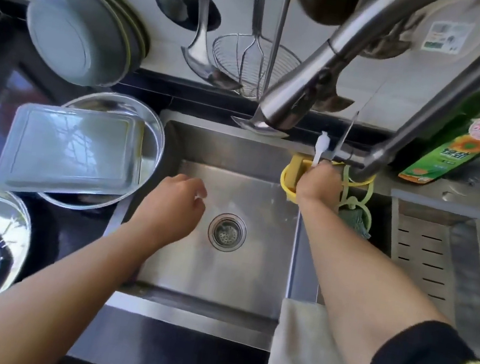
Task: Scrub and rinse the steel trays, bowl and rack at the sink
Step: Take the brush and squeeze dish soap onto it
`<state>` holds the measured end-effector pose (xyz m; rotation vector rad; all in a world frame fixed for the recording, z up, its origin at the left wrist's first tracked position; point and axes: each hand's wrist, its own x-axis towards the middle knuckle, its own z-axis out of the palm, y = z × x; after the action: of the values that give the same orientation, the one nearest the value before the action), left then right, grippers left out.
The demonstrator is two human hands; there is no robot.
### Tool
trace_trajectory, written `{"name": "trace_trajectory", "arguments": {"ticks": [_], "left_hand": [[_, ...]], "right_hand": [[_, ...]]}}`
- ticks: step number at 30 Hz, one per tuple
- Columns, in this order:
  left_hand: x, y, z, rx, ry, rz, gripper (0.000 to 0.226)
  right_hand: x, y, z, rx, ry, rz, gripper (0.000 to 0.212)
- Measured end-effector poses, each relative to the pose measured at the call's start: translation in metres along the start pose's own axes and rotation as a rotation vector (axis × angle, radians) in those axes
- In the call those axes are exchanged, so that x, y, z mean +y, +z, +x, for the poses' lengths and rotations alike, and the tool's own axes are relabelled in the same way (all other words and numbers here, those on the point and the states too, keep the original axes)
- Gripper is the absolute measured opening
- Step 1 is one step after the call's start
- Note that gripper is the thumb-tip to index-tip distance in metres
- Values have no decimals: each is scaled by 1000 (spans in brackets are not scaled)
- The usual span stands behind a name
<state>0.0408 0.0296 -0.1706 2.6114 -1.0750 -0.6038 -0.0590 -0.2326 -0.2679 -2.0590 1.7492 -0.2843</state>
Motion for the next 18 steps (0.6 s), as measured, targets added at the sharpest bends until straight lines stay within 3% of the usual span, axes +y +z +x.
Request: {"name": "trace_trajectory", "arguments": {"ticks": [13,18], "left_hand": [[-6,-28,-26,-211,-138,-43,24],[40,-23,-41,-222,-104,-179,23]], "right_hand": [[-2,-5,-1,-9,58,77,23],[18,-41,-48,61,-282,291,15]]}}
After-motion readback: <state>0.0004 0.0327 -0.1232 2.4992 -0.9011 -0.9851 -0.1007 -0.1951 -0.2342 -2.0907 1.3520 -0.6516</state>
